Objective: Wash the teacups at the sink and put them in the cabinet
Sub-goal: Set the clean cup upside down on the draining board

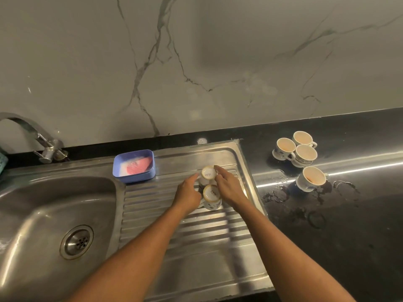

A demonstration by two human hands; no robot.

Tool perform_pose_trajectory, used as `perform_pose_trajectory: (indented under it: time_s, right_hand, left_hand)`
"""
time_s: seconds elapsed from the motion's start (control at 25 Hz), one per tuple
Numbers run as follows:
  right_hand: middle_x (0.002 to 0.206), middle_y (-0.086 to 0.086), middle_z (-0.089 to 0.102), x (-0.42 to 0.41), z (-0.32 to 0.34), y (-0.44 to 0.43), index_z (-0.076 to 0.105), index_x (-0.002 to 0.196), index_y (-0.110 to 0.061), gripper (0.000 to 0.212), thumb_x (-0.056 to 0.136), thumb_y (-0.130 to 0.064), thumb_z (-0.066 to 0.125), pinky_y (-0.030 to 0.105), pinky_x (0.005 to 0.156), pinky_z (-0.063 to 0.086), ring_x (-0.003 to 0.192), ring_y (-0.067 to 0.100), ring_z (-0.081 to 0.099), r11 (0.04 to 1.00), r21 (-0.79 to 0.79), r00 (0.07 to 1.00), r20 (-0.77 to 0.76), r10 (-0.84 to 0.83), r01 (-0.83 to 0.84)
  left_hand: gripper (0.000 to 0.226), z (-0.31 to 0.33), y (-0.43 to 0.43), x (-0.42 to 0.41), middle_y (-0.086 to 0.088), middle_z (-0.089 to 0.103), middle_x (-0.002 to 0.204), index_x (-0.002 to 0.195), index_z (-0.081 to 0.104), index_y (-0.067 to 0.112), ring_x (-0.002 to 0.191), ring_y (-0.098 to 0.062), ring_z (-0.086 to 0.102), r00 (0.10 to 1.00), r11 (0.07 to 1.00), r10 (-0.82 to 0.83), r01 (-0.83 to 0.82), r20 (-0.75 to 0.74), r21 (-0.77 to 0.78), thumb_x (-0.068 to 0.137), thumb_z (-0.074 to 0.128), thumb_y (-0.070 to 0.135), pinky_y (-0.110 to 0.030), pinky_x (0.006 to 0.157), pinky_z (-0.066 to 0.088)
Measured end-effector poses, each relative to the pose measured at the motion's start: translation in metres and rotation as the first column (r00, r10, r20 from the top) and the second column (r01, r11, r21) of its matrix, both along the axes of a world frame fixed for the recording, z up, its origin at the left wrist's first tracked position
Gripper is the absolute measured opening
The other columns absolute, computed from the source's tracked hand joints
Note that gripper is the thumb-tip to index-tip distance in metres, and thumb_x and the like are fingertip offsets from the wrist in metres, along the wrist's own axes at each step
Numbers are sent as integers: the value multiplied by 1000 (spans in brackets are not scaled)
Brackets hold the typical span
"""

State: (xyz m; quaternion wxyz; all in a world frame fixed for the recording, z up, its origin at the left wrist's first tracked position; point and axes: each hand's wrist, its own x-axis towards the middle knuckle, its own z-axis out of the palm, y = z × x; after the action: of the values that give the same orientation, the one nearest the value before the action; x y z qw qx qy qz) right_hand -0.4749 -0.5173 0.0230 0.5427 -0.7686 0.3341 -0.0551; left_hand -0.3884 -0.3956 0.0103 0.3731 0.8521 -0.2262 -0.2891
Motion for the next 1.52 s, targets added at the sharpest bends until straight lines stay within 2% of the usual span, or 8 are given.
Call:
perform_pose_trajectory:
  time_s: [0.12,0.28,0.44,0.68,1.12,1.2,1.32,1.52]
  right_hand:
    - [158,9,40,4,-9,-5,35,156,-16,49,107,-20,35,41,117,36,143,25,41,1000,19,1000,20,1,-2]
    - [140,-3,53,-24,-25,14,49,140,-25,54,85,-25,53,32,99,47,126,17,53,985,23,971,165,-173,171]
    - [126,-17,49,-40,-46,34,39,139,-31,72,79,-17,76,10,92,42,117,-5,48,987,-147,985,150,89,-67]
    - [114,-12,60,-40,-69,40,52,127,-28,51,82,-27,77,18,85,46,104,4,56,952,-291,981,190,-37,93]
    - [111,-18,58,-40,-62,33,51,127,-31,54,80,-27,75,28,87,48,105,3,53,955,-291,990,141,-19,60]
    - [112,-18,58,-41,-63,31,49,127,-32,55,79,-29,76,31,88,50,105,5,54,955,-293,992,126,-16,53]
    - [110,-14,59,-42,-65,31,46,122,-32,54,78,-32,78,37,85,54,103,9,58,961,-267,992,123,-37,69]
    - [110,-14,61,-43,-66,26,44,117,-35,52,78,-36,79,39,84,55,102,9,60,966,-255,992,122,-19,50]
  left_hand:
    - [56,-10,4,-5,-7,70,124,136,63,17,115,-27,63,993,997,58,-52,103,-56,89,52,-10,-38,99,53]
    - [37,-22,7,4,-5,74,111,122,72,14,103,-24,67,978,989,131,-118,163,-87,96,50,-1,-39,92,56]
    - [20,-27,6,9,-3,76,98,106,77,12,91,-19,68,981,988,125,-110,149,-110,96,61,5,-33,82,56]
    - [9,-29,3,10,4,76,81,91,80,16,77,-12,71,988,984,136,-125,77,-125,88,74,9,-39,76,61]
    - [8,-33,4,4,4,74,89,97,75,15,86,-14,69,985,987,112,-95,130,-131,91,71,10,-31,77,57]
    - [18,-33,5,4,4,70,92,107,69,18,88,-15,67,986,988,116,-102,118,-115,92,70,9,-23,73,53]
    - [39,-30,4,4,3,67,97,128,62,21,93,-17,65,990,993,80,-70,120,-90,92,70,8,-29,79,57]
    - [43,-29,2,14,4,64,103,138,57,21,97,-16,64,987,999,18,-12,162,-36,97,64,10,-30,85,57]
